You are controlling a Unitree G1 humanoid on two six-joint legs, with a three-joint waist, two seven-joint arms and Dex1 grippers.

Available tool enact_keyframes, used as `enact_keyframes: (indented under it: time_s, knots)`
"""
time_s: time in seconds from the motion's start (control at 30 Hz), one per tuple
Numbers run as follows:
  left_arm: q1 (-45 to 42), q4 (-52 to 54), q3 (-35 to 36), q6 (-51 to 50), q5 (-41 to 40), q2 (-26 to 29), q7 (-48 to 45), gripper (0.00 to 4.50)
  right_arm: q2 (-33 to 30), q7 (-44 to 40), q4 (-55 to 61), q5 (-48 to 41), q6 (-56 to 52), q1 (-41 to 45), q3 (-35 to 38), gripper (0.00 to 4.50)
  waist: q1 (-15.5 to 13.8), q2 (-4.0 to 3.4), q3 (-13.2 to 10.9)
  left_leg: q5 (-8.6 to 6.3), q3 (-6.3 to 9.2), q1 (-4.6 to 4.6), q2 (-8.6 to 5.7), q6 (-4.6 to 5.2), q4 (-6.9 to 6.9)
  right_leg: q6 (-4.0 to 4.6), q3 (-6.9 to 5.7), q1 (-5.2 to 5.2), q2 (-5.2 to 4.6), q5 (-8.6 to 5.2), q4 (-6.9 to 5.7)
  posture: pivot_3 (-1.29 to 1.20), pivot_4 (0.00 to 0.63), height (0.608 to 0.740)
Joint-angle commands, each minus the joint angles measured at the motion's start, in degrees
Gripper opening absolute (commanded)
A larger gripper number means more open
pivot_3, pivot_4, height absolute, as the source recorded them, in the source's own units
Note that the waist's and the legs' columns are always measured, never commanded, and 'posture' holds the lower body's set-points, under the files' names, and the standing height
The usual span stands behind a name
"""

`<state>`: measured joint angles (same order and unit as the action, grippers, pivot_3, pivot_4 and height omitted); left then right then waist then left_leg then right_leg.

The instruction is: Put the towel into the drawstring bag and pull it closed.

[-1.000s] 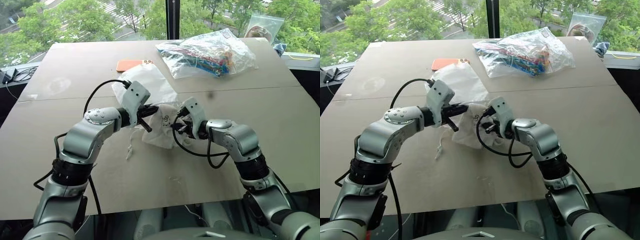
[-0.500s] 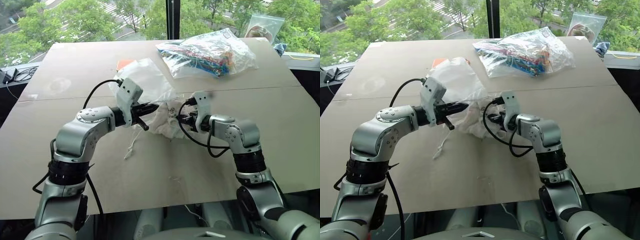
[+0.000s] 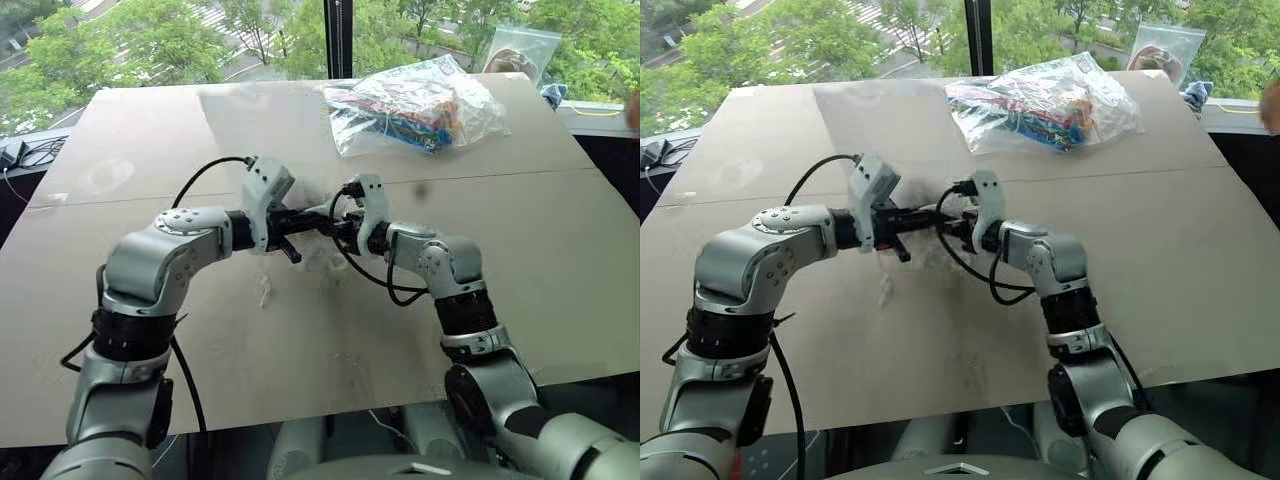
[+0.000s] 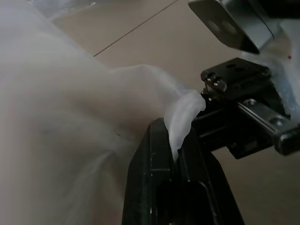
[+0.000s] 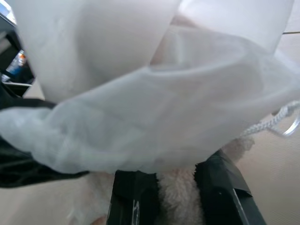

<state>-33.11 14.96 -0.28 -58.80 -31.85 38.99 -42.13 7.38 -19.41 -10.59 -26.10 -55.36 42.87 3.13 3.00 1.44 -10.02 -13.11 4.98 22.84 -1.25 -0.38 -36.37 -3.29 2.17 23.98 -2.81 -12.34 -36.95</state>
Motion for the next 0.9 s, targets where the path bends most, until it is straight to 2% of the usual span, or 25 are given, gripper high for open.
enact_keyframes:
  time_s: [0.03,0.17,0.3,0.37,0.5,0.7,0.77,0.9]
  knots:
    - [-0.32,-0.11,3.47,-2.57,-2.34,0.59,0.12,0.00,3.37,0.45,1.40,-7.72,0.61,0.73,7.26,0.14,-0.30,-0.01,-0.01,0.00,0.00,0.00,0.00,0.00,0.00,0.00,0.00,0.00,0.00,0.00,0.00,0.00,0.150,0.740]
    - [-3.31,-3.69,8.10,-3.76,-4.51,-2.26,2.73,0.00,2.55,-0.13,3.95,-11.72,-0.92,-1.56,8.12,0.14,-0.46,-0.06,-0.03,0.00,-0.05,0.00,0.01,0.00,0.00,0.00,-0.03,0.00,0.03,0.00,-0.01,0.00,0.150,0.740]
    - [-7.12,-8.20,10.89,-4.38,-6.84,-3.40,2.34,0.00,-0.39,-1.91,7.84,-12.62,-1.04,-3.96,5.47,0.14,-0.46,-0.05,-0.03,0.00,-0.07,0.00,0.00,0.00,0.00,0.00,-0.04,0.00,0.02,0.00,-0.02,0.00,0.150,0.740]
    - [-9.29,-10.13,12.25,-9.99,-9.89,-3.29,2.34,0.00,-1.59,-2.21,8.98,-12.34,-0.62,-4.67,4.51,0.14,-0.39,-0.06,-0.03,0.00,-0.10,0.00,0.00,0.00,0.00,0.00,-0.02,0.00,0.02,0.00,-0.01,0.00,0.150,0.740]
    - [-13.50,-13.41,17.89,-24.59,-18.12,-6.44,4.15,0.00,-0.57,-0.37,8.56,-14.94,1.02,-4.38,8.03,0.14,-0.38,-0.05,-0.03,0.00,-0.06,0.00,0.00,0.00,-0.03,-0.01,-0.05,0.00,0.03,0.00,-0.05,0.00,0.150,0.740]
    - [-15.38,-13.05,20.51,-33.70,-23.16,-9.20,7.40,0.00,1.05,0.38,8.17,-15.36,3.98,-4.34,7.96,0.14,-0.19,-0.05,-0.03,0.01,-0.05,-0.01,0.00,-0.01,-0.03,0.00,-0.02,0.00,0.02,0.00,-0.06,0.00,0.150,0.740]
    - [-15.70,-13.09,20.72,-33.70,-23.62,-9.72,8.67,0.00,0.42,-0.10,8.10,-12.39,6.49,-4.35,4.97,0.14,-0.03,-0.05,-0.03,0.01,-0.05,-0.02,0.00,-0.01,-0.03,0.00,0.00,0.01,0.02,0.00,-0.08,0.00,0.150,0.740]
    - [-17.53,-13.86,21.69,-33.32,-22.92,-12.68,11.00,0.00,-4.39,-6.71,9.53,-2.80,12.97,-6.11,-9.19,0.14,0.12,-0.05,-0.03,0.03,-0.06,-0.02,-0.01,-0.04,-0.03,0.00,0.02,0.03,0.01,0.00,-0.10,0.00,0.150,0.740]
